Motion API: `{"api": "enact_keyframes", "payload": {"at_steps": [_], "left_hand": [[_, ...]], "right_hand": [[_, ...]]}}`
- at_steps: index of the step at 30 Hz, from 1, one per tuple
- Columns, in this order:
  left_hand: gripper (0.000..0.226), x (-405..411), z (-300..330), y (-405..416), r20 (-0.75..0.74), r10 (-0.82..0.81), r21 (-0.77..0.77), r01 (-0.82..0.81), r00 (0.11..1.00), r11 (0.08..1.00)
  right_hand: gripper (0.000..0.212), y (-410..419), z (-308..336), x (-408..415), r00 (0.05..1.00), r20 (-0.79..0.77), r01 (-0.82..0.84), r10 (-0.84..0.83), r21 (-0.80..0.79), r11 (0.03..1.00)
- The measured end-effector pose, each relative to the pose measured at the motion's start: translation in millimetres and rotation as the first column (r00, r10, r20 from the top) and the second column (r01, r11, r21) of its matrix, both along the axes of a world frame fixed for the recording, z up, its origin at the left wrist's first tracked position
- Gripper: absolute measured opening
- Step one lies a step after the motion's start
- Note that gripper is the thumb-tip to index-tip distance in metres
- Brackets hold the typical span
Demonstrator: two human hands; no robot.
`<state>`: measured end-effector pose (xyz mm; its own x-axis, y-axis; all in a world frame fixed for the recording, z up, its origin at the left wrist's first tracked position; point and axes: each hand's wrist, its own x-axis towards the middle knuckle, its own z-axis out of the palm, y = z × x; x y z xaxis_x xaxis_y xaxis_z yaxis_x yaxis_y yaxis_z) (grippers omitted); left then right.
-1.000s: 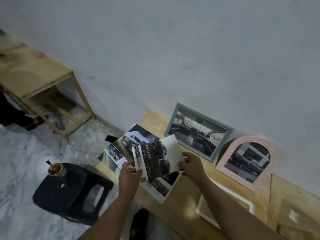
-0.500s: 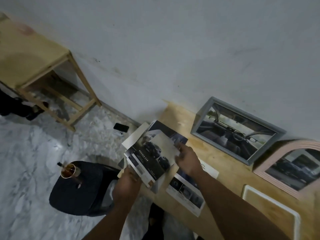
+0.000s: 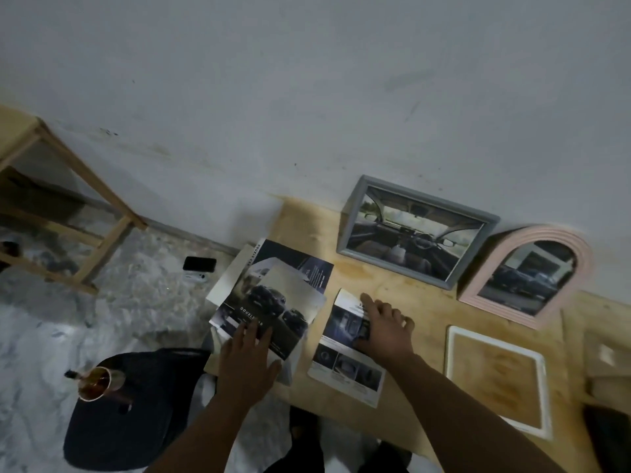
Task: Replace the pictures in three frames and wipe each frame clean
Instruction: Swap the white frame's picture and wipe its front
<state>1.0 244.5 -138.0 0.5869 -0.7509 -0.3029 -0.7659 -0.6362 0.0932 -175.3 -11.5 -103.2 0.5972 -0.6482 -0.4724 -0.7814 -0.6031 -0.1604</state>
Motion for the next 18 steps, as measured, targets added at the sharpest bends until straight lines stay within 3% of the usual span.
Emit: {"api": "enact_keyframes", "payload": {"at_steps": [3,5,8,10,11,12,13,14,15,16,18], "left_hand": [[0.074,1,4,-4,0.009,0.003,-0.018,-0.003,1.000,1.000],[0.063,-2,11,-11,0.041,0.030,-0.114,-0.025,0.999,0.993],[0.056,-19,22,-39,0.042,0.023,-0.331,-0.008,0.999,0.944],[0.053,-40,33,-71,-0.160,0.036,-0.436,-0.103,0.986,0.894],[0.053,-51,45,-90,-0.401,0.089,-0.405,-0.263,0.912,0.876],[0.057,-63,55,-109,-0.629,0.159,-0.322,-0.441,0.761,0.838],[0.068,-77,69,-127,-0.814,0.214,-0.192,-0.596,0.540,0.779],[0.078,-91,75,-145,-0.921,0.220,-0.068,-0.686,0.323,0.724],[0.082,-104,81,-162,-0.961,0.203,0.016,-0.697,0.186,0.716],[0.075,-120,85,-176,-0.980,0.166,0.049,-0.676,0.109,0.735],[0.039,-151,93,-198,-0.982,0.141,0.031,-0.631,0.125,0.775]], "right_hand": [[0.095,-3,6,-5,0.990,0.134,0.038,-0.048,0.079,0.996],[0.078,-8,13,-13,0.951,0.235,0.125,-0.203,0.310,0.943],[0.052,-22,30,-37,0.843,0.251,0.231,-0.476,0.630,0.741],[0.041,-32,45,-62,0.728,0.237,0.285,-0.643,0.750,0.598],[0.037,-37,52,-76,0.661,0.231,0.303,-0.714,0.788,0.535],[0.035,-40,59,-91,0.594,0.222,0.321,-0.773,0.816,0.481],[0.034,-44,64,-107,0.526,0.219,0.336,-0.822,0.834,0.437],[0.033,-48,68,-122,0.461,0.218,0.359,-0.860,0.841,0.405],[0.033,-52,71,-138,0.398,0.222,0.381,-0.890,0.842,0.381],[0.034,-56,72,-155,0.348,0.225,0.403,-0.910,0.841,0.361],[0.039,-63,73,-188,0.271,0.234,0.419,-0.934,0.844,0.334]]}}
